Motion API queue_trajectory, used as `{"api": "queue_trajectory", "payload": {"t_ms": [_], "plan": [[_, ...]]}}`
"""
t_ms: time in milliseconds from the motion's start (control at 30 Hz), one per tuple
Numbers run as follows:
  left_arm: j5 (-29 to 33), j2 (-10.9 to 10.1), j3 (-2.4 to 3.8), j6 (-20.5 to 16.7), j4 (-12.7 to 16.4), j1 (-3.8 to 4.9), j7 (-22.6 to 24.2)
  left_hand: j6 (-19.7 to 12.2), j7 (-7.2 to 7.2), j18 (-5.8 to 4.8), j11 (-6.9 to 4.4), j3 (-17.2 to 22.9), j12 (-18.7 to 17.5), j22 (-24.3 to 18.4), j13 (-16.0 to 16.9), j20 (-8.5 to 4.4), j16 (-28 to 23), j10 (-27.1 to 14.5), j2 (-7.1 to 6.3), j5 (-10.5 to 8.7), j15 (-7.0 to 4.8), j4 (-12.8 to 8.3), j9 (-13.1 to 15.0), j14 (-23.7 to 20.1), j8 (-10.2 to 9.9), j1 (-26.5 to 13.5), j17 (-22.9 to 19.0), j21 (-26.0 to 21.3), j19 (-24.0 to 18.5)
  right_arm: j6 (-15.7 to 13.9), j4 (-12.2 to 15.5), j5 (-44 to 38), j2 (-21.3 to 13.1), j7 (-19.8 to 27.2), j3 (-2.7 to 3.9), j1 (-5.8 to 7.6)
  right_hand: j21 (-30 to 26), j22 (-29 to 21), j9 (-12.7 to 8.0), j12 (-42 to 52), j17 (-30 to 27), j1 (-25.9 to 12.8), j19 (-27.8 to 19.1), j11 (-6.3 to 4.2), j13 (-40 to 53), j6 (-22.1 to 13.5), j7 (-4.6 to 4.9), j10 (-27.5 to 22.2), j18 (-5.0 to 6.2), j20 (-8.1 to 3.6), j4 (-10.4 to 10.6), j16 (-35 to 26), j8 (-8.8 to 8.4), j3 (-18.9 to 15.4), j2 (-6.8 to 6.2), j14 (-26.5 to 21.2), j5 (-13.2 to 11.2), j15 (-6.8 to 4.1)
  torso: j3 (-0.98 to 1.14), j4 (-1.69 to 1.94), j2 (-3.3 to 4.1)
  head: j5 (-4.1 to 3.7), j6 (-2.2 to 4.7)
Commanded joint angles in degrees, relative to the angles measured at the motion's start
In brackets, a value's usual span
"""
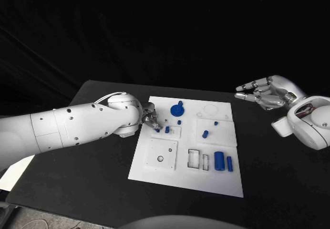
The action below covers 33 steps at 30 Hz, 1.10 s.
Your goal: Assemble the parts on the task board
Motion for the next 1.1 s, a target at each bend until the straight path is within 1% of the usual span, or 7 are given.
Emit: {"api": "queue_trajectory", "payload": {"t_ms": [33,200,400,733,967,1100], "plan": [[0.7,0.3,-0.26,2.4,-0.2,-0.31,-0.7,0.2,-0.05,-0.79,-0.22,-1.0,0.3,6.7,0.0,-0.51,0.2,-0.1,-0.37,-0.09,-0.40,0.2,0.1,6.0,0.4,-0.8,15.1,0.3,3.0,0.5,0.1,0.0,0.0,0.2,0.01,-0.03,-0.2,10.6,0.1,0.0,9.7,-0.1,4.3,0.04,0.1,0.4,0.04,-0.4,-0.71,0.37,0.1,-0.3,0.09,-0.3,0.45,4.6,0.2,0.35,-0.04,-0.01,0.00,-0.04,0.01],[0.5,0.3,-0.26,2.3,-0.4,-0.31,-0.8,0.3,-0.17,-0.80,-0.31,-2.0,0.4,6.8,0.2,-0.60,0.2,0.1,-0.61,-0.08,-0.49,0.6,0.1,6.0,0.7,-1.2,15.1,0.4,3.0,0.5,0.1,0.0,0.0,0.3,0.01,-0.03,-0.2,10.6,0.1,0.1,9.7,-0.1,4.3,0.05,0.2,0.4,0.04,-0.3,-0.71,0.37,0.1,-0.3,0.09,-0.3,0.46,4.6,0.2,0.35,0.00,0.03,0.02,-0.15,-0.03],[0.4,0.4,-0.26,1.9,-0.6,-0.31,-0.8,0.5,-0.26,-0.83,-0.40,-3.6,0.5,6.9,0.3,-0.70,0.2,0.1,-0.81,-0.08,-0.58,1.4,0.2,6.0,1.1,-2.0,15.1,0.4,3.1,0.4,0.1,0.0,0.0,0.3,0.01,-0.03,-0.2,10.5,0.1,-0.1,9.7,-0.1,4.3,0.05,0.0,0.4,0.04,-0.4,-0.70,0.37,0.1,-0.3,0.09,-0.4,0.46,4.6,0.2,0.35,-0.05,0.08,-0.02,-0.19,-0.08],[0.4,0.4,-0.25,0.5,-0.6,-0.31,-0.7,0.8,-0.46,-0.97,-0.57,-5.4,1.2,7.6,1.0,-0.82,0.2,0.7,-0.81,0.02,-0.71,2.5,0.2,6.0,1.6,-2.8,15.1,0.9,3.3,0.4,-0.1,0.0,0.1,0.4,0.01,-0.03,-0.2,10.5,0.1,-0.1,9.7,-0.1,4.3,0.05,0.0,0.4,0.04,-0.4,-0.70,0.37,0.1,-0.3,0.09,-0.4,0.46,4.6,0.2,0.35,-0.06,0.04,-0.04,-0.14,-0.13],[0.8,0.4,-0.25,-0.2,-0.4,-0.31,-0.6,1.1,-0.64,-1.06,-0.72,-6.7,1.5,8.0,1.5,-0.94,0.2,1.0,-1.30,0.08,-0.85,3.3,0.1,6.0,1.9,-3.4,15.1,1.2,3.4,0.5,-0.3,0.0,0.2,0.4,0.01,-0.04,-0.3,10.4,0.1,-0.1,9.6,-0.2,4.3,0.06,0.0,0.4,0.05,-0.5,-0.68,0.37,0.2,-0.4,0.09,-0.5,0.47,4.6,0.2,0.35,-0.06,0.06,-0.07,-0.11,-0.16],[1.0,0.4,-0.25,-0.8,-0.2,-0.31,-0.6,1.2,-0.67,-1.09,-0.75,-7.0,1.7,8.2,1.7,-0.97,0.2,1.1,-1.39,0.11,-0.87,3.5,0.1,6.0,2.0,-3.5,15.1,1.2,3.5,0.6,-0.5,0.1,0.4,0.3,0.01,-0.09,-0.3,10.4,0.1,-0.1,9.6,-0.2,4.3,0.06,0.0,0.4,0.05,-0.5,-0.68,0.37,0.2,-0.4,0.09,-0.5,0.47,4.6,0.2,0.35,-0.10,0.08,-0.03,-0.06,-0.14]]}}
